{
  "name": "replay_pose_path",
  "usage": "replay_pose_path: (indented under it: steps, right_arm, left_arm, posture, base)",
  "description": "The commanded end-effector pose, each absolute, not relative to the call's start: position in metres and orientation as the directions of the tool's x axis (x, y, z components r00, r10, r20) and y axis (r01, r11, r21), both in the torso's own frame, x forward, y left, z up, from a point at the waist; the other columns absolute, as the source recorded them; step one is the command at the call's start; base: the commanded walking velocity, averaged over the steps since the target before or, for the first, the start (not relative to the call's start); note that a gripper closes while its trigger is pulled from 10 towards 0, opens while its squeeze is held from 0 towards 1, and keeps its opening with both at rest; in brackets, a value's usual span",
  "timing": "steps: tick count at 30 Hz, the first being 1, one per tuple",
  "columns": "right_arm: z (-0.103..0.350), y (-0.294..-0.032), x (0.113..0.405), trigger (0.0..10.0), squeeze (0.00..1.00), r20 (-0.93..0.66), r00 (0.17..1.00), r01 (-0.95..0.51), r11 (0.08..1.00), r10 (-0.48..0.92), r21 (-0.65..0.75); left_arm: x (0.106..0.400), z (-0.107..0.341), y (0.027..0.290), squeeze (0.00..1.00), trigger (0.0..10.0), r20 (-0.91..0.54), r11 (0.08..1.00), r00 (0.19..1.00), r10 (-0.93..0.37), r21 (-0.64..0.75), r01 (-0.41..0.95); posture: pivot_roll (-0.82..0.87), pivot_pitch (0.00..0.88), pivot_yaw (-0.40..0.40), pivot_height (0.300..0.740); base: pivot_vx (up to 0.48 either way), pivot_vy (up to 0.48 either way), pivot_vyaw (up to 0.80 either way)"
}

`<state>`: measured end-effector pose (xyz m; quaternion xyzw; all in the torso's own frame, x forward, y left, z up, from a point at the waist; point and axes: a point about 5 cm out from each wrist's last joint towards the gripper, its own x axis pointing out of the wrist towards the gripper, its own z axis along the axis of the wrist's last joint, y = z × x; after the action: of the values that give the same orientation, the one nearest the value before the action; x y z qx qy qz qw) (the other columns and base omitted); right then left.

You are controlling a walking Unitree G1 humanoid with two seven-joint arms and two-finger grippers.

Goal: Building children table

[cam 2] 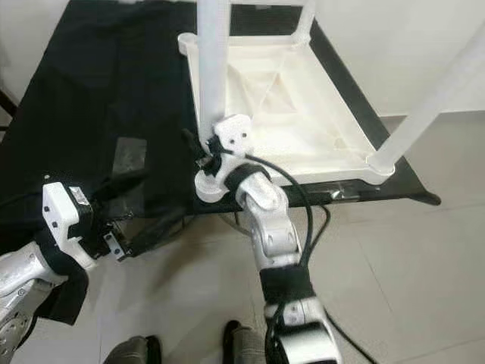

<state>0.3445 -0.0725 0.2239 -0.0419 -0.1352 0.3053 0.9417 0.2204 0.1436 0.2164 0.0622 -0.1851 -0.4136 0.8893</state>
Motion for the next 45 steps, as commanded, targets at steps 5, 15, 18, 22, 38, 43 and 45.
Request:
replay_pose_path:
  steps: [5,15,18,22,38,43,45]
  right_arm:
    - [0.227,-0.083,0.352,10.0,1.00,0.168,0.759,-0.594,0.774,0.629,-0.220]
    - [0.265,-0.099,0.350,10.0,0.00,0.016,0.305,-0.865,0.284,0.952,-0.414]
    - [0.271,-0.100,0.348,10.0,0.00,-0.039,0.171,-0.907,0.142,0.984,-0.397]
    - [0.274,-0.100,0.347,10.0,0.00,-0.075,0.085,-0.925,0.051,0.994,-0.377]
    - [0.271,-0.112,0.359,0.0,0.00,-0.170,-0.032,-0.950,-0.082,0.985,-0.301]
    - [0.273,-0.115,0.359,0.0,0.00,-0.178,-0.036,-0.947,-0.090,0.983,-0.307]
    - [0.269,-0.116,0.358,0.0,0.00,-0.165,0.005,-0.945,-0.049,0.986,-0.325]
  left_arm:
    - [0.220,0.216,0.145,0.00,10.0,0.271,0.649,0.591,-0.760,0.268,0.712]
    - [0.219,0.216,0.144,0.00,10.0,0.273,0.651,0.592,-0.758,0.269,0.709]
    - [0.219,0.215,0.144,0.00,10.0,0.273,0.652,0.593,-0.758,0.269,0.709]
    - [0.218,0.216,0.144,0.00,10.0,0.273,0.653,0.595,-0.756,0.269,0.708]
    - [0.216,0.216,0.146,0.00,10.0,0.272,0.661,0.603,-0.750,0.268,0.701]
    - [0.216,0.216,0.145,0.00,10.0,0.272,0.658,0.600,-0.753,0.265,0.705]
    - [0.216,0.216,0.145,0.00,10.0,0.274,0.658,0.599,-0.752,0.265,0.705]
  posture:
    - [0.06,0.263,-0.066,0.740]
    - [0.05,0.265,-0.075,0.740]
    - [0.06,0.264,-0.073,0.740]
    - [0.07,0.268,-0.073,0.740]
    - [0.06,0.274,-0.071,0.740]
    - [0.05,0.275,-0.073,0.740]
    - [0.05,0.280,-0.078,0.740]
  base:
    - [0.000,0.000,0.00]
    - [0.000,0.000,0.00]
    - [0.000,0.000,0.00]
    - [0.000,0.000,0.00]
    - [0.000,0.000,0.00]
    - [0.000,0.000,0.00]
    - [0.000,0.000,0.00]
